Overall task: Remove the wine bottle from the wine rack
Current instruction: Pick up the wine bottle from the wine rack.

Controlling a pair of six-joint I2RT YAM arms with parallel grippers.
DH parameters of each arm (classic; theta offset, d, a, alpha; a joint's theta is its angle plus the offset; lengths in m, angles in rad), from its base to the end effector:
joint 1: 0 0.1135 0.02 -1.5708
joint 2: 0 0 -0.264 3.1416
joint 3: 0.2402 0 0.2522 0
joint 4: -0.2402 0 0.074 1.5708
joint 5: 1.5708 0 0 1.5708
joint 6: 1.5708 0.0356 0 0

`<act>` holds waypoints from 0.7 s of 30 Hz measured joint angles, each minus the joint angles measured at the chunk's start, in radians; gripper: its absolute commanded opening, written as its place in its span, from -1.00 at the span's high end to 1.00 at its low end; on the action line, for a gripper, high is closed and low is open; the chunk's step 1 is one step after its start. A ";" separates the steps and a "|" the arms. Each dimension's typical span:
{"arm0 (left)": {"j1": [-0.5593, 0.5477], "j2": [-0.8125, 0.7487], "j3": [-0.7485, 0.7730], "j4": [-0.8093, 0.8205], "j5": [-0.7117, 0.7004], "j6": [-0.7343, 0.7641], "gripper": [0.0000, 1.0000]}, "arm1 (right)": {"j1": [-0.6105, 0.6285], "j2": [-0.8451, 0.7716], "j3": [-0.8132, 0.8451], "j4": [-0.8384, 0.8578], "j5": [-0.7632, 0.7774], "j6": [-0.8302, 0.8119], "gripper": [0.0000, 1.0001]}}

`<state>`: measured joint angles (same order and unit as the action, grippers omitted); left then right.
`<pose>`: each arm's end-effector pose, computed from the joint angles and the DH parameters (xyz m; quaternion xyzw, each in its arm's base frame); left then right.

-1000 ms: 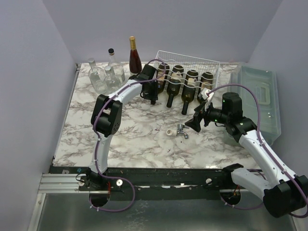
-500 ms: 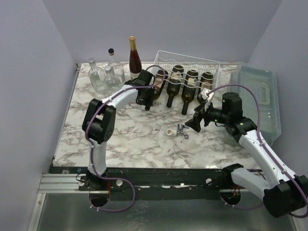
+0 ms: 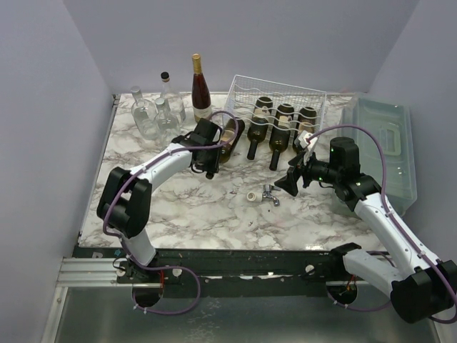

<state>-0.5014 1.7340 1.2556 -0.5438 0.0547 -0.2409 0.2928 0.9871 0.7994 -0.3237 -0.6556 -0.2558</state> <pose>0.3192 -0.1772 0.2210 0.1323 0.9531 -0.1227 0.2428 0.2001 0.0830 0.2970 -0.3779 0.7424 0.2866 0.4731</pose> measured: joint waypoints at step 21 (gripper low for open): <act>-0.005 -0.284 -0.236 -0.054 0.016 0.006 1.00 | 0.000 -0.026 -0.038 -0.047 -0.175 -0.245 -0.97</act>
<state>-0.5060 1.4502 1.0199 -0.5976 0.0708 -0.2348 0.2928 0.9611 0.7612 -0.3710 -0.8303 -0.5003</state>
